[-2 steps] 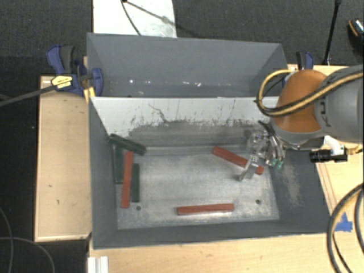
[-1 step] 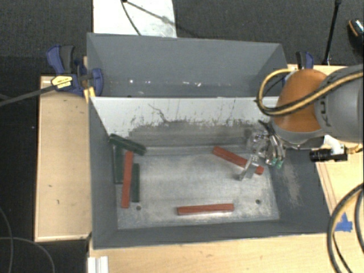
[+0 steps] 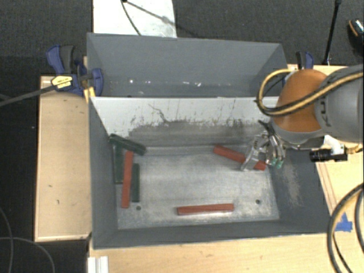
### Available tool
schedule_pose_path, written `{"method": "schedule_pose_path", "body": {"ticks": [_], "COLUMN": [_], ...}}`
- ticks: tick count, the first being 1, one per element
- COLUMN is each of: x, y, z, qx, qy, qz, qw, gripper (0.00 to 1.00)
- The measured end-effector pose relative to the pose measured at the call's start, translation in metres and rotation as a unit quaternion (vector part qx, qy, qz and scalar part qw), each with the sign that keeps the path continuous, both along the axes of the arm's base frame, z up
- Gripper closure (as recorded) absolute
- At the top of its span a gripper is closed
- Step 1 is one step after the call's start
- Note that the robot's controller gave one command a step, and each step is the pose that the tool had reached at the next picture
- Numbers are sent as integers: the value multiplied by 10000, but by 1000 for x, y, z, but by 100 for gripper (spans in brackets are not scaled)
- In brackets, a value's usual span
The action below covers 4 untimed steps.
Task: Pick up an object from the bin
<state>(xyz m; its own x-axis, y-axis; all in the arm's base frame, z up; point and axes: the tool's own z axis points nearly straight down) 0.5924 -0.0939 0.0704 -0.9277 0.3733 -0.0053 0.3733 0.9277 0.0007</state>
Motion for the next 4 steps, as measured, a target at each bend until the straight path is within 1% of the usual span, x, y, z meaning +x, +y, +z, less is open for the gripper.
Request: {"method": "schedule_pose_path", "body": {"ticks": [2,3,4], "x": [3,4,6], "y": [0,0,0], "z": [27,64,95], "qx": [-1,3,4], "qy": [-13,-14,-12], "qz": [21,36,54], "qw": [10000,10000,10000], "gripper": [100,100,100]}}
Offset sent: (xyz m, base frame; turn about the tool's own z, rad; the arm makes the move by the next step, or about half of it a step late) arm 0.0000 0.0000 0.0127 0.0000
